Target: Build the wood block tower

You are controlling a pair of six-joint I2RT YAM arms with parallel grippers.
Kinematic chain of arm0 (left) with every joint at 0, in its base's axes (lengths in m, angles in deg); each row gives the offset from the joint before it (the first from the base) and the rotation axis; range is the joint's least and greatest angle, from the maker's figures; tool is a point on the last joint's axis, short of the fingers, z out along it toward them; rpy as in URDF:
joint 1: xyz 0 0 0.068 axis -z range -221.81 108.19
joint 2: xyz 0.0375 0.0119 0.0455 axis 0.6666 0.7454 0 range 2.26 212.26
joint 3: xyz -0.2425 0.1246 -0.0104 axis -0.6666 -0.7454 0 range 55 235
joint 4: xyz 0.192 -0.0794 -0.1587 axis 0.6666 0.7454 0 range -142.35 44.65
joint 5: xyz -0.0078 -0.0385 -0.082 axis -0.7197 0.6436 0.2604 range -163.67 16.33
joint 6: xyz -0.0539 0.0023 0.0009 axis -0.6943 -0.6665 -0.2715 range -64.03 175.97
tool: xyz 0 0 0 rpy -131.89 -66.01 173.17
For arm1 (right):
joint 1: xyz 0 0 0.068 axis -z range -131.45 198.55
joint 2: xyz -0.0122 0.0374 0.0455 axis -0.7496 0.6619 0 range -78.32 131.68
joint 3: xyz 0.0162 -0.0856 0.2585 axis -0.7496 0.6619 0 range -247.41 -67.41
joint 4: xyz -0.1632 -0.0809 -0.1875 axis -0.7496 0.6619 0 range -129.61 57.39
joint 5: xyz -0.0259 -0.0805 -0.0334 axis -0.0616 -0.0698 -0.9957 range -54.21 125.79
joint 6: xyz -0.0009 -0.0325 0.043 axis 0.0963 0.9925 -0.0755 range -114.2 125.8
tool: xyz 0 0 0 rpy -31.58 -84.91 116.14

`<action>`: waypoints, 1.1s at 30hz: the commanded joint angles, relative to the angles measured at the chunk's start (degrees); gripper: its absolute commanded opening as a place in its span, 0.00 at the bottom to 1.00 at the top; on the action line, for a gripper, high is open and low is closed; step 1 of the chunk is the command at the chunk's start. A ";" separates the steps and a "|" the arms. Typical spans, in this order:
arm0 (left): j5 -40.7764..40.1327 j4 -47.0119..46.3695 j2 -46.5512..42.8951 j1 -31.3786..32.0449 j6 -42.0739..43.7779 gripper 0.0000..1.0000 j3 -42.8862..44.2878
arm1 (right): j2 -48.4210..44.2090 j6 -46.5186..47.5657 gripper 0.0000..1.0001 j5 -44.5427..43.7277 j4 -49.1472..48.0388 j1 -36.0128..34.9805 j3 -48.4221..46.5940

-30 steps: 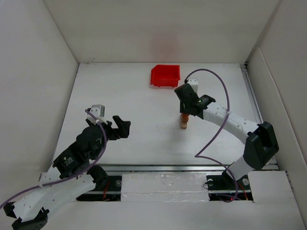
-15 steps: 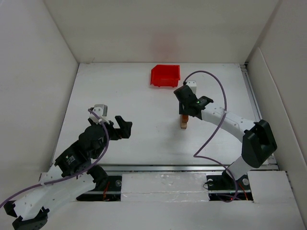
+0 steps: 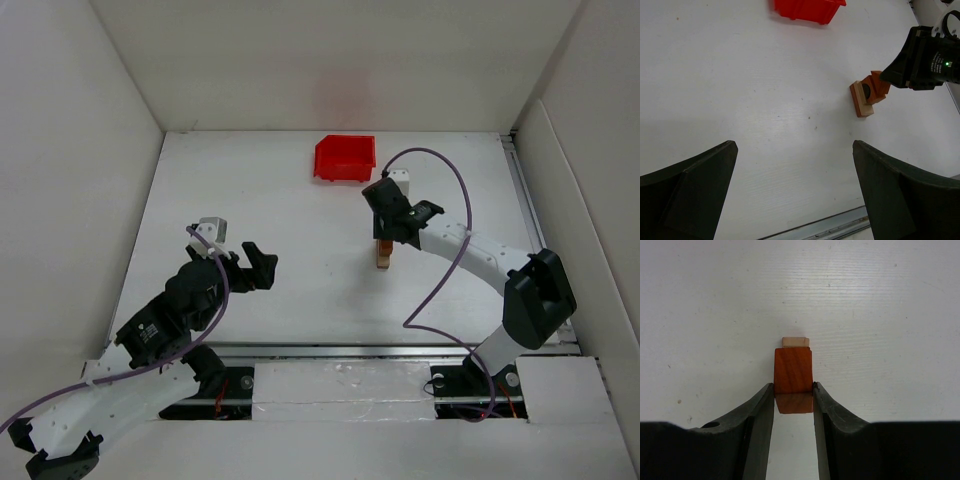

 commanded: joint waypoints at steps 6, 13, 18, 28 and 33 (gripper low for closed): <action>0.68 -2.62 0.10 -0.20 1.10 0.99 -0.62 | -0.63 0.35 0.02 -1.64 -2.45 0.56 1.13; 0.68 -2.62 -0.26 -0.20 1.10 0.99 -0.71 | -0.54 0.43 0.06 -1.02 -2.54 0.56 1.13; 0.77 -2.71 -0.34 -0.20 1.10 0.99 -0.71 | -0.71 0.17 0.06 -0.76 -2.72 0.56 1.31; 1.03 -2.80 -0.61 -0.20 1.19 0.99 -0.79 | -1.07 -0.27 0.06 -1.37 -2.10 0.03 0.34; 1.12 -2.80 -0.96 -0.20 1.36 0.99 -0.79 | -1.24 -0.71 0.06 -1.46 -2.10 0.03 0.43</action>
